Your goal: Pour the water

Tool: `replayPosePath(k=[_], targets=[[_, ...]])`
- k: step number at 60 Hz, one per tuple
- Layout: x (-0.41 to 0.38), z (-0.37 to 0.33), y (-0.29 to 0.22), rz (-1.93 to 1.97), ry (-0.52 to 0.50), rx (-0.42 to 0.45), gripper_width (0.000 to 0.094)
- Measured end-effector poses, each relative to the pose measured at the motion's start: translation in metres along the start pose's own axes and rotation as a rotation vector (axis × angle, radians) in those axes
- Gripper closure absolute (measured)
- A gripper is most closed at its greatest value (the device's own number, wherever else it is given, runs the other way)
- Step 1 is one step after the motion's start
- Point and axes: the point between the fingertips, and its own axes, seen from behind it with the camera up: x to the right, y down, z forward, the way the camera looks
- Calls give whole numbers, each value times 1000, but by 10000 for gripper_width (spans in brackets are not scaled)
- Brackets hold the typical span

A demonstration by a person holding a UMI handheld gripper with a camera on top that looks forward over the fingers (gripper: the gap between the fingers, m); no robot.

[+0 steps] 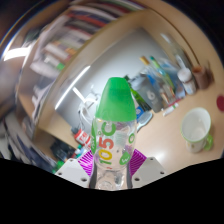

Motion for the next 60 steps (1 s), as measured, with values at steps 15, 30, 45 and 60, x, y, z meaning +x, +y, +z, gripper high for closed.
replayPosePath(k=[15, 30, 45, 60], targets=[[16, -1, -51, 1120, -186, -36, 517], [50, -4, -94, 1586, -302, 105, 514], [56, -10, -113, 1691, -351, 160, 519], [25, -16, -133, 1450, -383, 98, 518]])
